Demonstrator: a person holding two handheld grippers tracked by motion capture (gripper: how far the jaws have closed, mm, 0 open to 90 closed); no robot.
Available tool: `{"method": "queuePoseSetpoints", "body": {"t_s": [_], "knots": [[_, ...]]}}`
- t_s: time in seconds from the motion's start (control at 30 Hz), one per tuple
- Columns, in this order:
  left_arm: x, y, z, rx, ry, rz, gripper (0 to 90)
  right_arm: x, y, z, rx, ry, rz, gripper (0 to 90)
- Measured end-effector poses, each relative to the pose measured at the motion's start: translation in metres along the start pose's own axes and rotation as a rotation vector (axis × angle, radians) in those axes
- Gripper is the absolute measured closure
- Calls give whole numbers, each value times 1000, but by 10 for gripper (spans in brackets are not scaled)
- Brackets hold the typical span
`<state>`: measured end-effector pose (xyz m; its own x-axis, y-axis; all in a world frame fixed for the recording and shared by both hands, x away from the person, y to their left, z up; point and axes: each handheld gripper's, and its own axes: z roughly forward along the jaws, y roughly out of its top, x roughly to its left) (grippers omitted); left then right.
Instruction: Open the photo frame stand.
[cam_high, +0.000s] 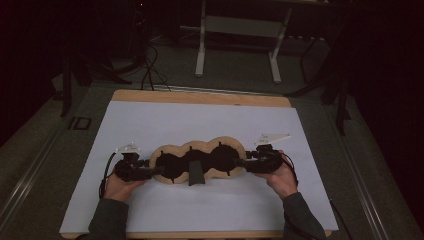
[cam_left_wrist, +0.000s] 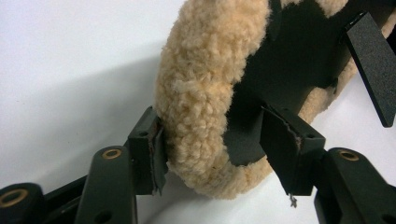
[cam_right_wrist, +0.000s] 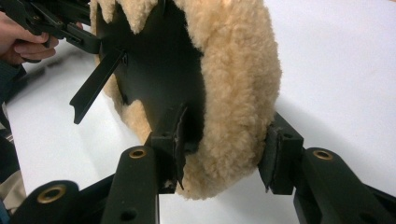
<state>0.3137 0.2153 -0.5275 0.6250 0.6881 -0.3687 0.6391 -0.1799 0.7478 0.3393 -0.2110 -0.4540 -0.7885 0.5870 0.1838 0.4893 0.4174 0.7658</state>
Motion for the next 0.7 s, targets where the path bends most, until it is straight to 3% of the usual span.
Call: {"method": "queuePoseSetpoints", "body": {"t_s": [0.33, 0.6, 0.7], "knots": [[-7, 4, -3, -9, 29, 84, 532, -6, -7, 4, 28, -32, -8, 529], [-20, 14, 3, -16, 99, 164, 540, -12, -9, 4, 34, -77, -5, 499], [-21, 17, 5, -15, 107, 175, 542, -14, -8, 3, 32, -93, -3, 491]]}}
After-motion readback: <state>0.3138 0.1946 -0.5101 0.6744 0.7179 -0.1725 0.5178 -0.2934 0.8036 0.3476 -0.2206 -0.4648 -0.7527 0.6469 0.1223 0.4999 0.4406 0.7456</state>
